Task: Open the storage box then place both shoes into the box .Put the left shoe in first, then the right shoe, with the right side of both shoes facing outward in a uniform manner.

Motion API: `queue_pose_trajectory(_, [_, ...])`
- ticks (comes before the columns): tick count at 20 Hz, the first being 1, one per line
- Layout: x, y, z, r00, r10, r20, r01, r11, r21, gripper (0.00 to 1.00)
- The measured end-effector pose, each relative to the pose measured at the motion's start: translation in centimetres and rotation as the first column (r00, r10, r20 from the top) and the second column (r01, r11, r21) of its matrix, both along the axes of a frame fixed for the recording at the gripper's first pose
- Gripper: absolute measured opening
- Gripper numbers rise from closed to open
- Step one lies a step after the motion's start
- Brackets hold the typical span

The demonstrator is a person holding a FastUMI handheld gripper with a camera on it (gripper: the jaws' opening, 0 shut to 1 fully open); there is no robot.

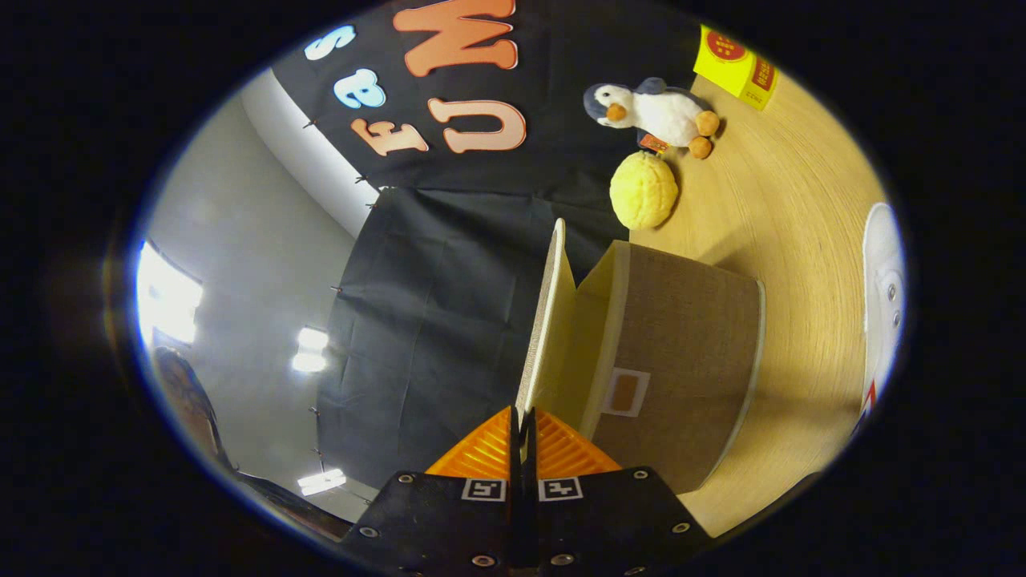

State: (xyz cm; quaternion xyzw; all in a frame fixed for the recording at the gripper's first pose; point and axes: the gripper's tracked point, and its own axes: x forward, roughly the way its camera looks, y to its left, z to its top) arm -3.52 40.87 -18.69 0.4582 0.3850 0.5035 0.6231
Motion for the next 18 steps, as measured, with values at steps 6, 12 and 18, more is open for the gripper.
queue_pose_trajectory(6, [0.3, 4.6, 7.1, 0.991, 0.006, 0.13, 0.005, 0.996, -0.084, 0.0])
queue_pose_trajectory(12, [-0.2, 11.7, 12.0, 0.952, 0.025, 0.304, 0.043, 0.975, -0.217, 0.03])
queue_pose_trajectory(18, [0.2, 18.7, 11.6, 0.9, -0.013, 0.436, 0.168, 0.933, -0.319, 0.13])
